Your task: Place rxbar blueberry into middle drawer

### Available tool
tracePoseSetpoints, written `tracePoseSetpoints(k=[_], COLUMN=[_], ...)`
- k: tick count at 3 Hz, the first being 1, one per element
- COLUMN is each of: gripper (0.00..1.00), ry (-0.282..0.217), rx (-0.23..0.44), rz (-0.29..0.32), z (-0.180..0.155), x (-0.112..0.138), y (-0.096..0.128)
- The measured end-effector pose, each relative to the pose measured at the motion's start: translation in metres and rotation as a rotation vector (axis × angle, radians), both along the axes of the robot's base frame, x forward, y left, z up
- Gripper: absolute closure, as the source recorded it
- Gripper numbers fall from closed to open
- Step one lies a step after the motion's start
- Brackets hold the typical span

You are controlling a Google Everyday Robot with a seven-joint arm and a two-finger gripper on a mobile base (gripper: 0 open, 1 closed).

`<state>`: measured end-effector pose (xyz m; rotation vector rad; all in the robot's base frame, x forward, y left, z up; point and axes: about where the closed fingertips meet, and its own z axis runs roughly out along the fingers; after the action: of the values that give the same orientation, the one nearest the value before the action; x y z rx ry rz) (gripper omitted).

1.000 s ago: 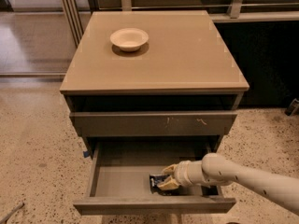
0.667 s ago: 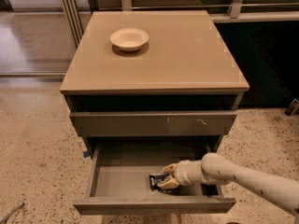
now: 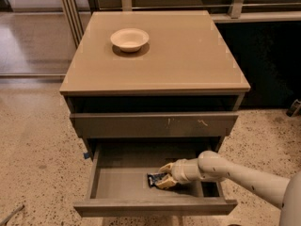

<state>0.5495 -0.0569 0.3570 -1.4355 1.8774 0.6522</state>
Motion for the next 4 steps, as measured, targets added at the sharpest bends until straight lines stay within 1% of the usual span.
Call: tracePoseSetpoints(k=[4], gripper=[0.06], ry=[0.0], rx=[0.0], rz=[0.0], z=[-0.0001], x=[-0.0001], y=[0.0001])
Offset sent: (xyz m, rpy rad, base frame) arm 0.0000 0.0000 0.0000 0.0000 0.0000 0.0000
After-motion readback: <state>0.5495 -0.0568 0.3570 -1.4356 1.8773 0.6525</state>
